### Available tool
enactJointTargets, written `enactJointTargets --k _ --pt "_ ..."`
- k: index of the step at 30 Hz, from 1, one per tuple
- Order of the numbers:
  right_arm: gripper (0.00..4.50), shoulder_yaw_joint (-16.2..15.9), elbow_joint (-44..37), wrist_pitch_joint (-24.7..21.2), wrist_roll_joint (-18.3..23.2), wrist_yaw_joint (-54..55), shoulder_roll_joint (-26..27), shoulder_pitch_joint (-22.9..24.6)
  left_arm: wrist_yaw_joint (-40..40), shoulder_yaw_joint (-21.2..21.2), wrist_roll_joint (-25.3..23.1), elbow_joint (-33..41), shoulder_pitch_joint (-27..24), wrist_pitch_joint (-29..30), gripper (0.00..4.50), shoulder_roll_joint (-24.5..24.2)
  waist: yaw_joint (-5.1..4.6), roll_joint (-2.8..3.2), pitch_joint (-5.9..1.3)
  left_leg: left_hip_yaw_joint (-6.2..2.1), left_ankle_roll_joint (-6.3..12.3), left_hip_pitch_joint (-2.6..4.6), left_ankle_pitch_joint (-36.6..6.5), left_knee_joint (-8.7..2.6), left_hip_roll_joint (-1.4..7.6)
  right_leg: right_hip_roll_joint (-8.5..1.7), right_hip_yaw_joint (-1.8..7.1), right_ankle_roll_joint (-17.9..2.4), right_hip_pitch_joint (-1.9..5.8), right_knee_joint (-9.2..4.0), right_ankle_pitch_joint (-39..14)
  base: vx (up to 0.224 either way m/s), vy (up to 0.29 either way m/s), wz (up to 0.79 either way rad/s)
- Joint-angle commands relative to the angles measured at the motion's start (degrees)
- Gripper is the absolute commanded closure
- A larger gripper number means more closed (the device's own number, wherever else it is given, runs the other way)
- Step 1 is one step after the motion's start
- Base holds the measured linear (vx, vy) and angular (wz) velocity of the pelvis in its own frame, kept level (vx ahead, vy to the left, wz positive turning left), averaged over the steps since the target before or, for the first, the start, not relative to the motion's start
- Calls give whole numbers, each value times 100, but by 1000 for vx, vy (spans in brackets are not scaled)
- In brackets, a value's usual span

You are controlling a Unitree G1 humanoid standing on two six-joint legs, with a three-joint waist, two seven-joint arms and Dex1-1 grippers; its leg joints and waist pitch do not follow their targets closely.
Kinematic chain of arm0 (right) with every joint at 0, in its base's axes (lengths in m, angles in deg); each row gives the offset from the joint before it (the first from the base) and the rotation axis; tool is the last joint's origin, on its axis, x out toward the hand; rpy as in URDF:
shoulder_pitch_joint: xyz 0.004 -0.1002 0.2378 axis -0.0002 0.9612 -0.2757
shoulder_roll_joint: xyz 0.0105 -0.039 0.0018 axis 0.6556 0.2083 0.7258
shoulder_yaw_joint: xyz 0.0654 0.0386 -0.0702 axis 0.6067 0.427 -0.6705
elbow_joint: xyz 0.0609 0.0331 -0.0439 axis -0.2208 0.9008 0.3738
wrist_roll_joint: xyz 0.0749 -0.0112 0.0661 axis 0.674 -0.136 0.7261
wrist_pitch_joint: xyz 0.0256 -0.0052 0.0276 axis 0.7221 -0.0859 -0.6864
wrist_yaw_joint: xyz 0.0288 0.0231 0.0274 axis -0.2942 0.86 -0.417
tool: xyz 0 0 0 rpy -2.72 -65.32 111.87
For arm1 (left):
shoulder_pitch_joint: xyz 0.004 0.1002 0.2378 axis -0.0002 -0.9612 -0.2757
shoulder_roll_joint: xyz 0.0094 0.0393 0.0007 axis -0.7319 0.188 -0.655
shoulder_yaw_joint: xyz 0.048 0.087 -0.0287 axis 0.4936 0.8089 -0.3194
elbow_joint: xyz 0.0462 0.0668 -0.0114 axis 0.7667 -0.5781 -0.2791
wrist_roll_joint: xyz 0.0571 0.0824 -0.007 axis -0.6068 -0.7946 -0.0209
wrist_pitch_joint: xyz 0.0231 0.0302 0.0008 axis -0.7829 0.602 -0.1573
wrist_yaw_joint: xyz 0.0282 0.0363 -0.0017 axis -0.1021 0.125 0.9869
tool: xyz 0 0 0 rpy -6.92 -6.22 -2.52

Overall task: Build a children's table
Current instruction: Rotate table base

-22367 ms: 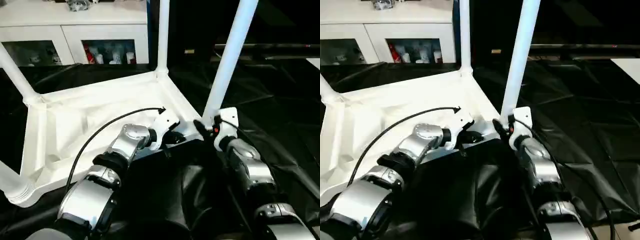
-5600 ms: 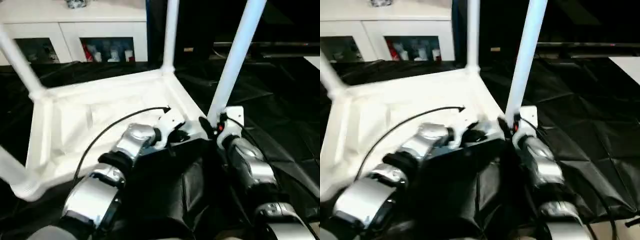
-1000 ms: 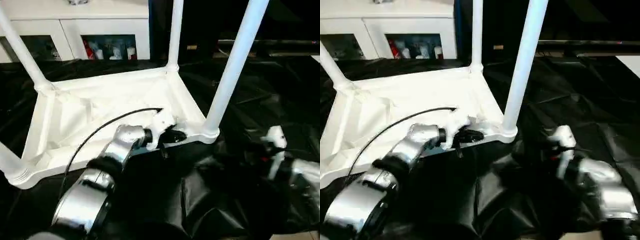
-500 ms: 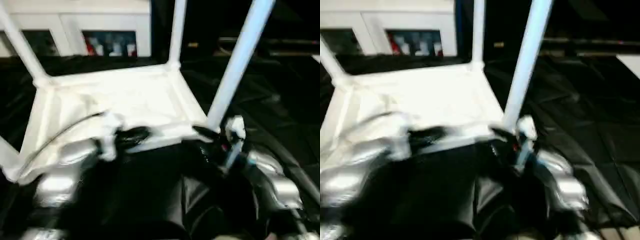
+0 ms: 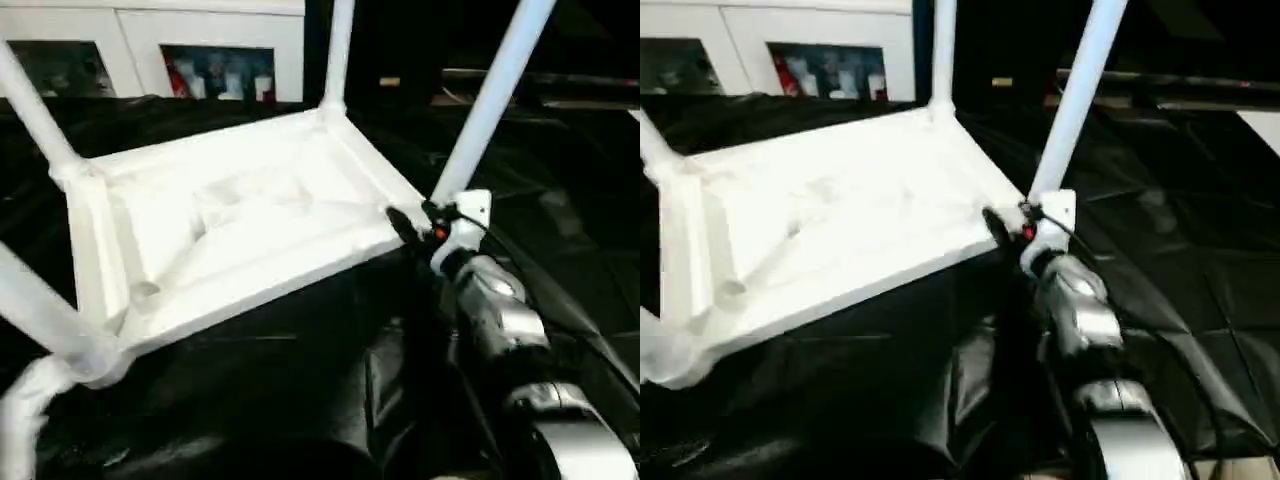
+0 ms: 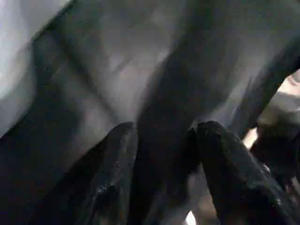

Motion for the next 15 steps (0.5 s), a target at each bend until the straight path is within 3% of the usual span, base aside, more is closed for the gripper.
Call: enactJointTargets --k 1,2,3,5,6,7,9,12,14,15 --pt "82 141 178 137 -8 89 40 -41 -180 -486 123 149 -168 67 181 -124 -65 114 -272 -330 -427 314 -1937 -609 618 -427 403 -1072 35 -388 -1212 0 0 0" --pt "82 117 217 185 -38 69 66 -51 -160 -642 215 139 -162 27 177 -135 -65 72 -273 -316 -388 321 -1878 -611 626 -409 400 -1069 37 -388 -1146 0 0 0" --pt "82 117 217 185 -38 69 66 -51 -160 -642 215 139 -162 27 170 -135 -54 103 -281 -316 -358 328 -1754 -603 621 -401 395 -1098 38 -356 -976 0 0 0" --pt "82 28 188 279 -105 -39 95 19 -53 -912 448 106 35 -90 159 -82 -60 95 -295 -311 -302 313 -1592 -597 610 -391 380 -1132 62 -316 -763 0 0 0" --pt "82 -62 89 355 -198 -52 87 144 24 -1069 630 88 242 -224 141 -12 -74 37 -311 -302 -265 304 -1521 -587 606 -387 373 -1157 84 -302 -690 0 0 0" --pt "82 -111 16 403 -249 -51 84 235 54 -1158 747 82 371 -319 141 30 -45 74 -330 -297 -205 314 -1277 -559 599 -402 368 -1202 93 -270 -450 0 0 0" --pt "82 -132 -57 410 -264 -59 84 314 71 -1207 828 86 453 -382 135 63 -57 55 -346 -293 -179 309 -1179 -555 603 -381 352 -1207 114 -249 -311 0 0 0" --pt "82 -106 -459 390 -226 -16 100 679 215 -1302 1338 224 895 -373 100 307 -55 42 -377 -285 -248 319 -1227 -544 602 -375 344 -1254 138 -224 -240 0 0 0" --pt "82 -49 -749 383 -209 101 112 969 393 -1214 1783 432 1347 -275 82 562 -58 19 -375 -291 -301 284 -1347 -549 602 -392 351 -1231 165 -223 -379 0 0 0" --pt "82 -49 -749 383 -209 101 112 969 393 -1214 1783 432 1347 -275 68 562 -38 23 -372 -275 -379 350 -1519 -538 599 -391 357 -1242 109 -254 -520 0 0 0"
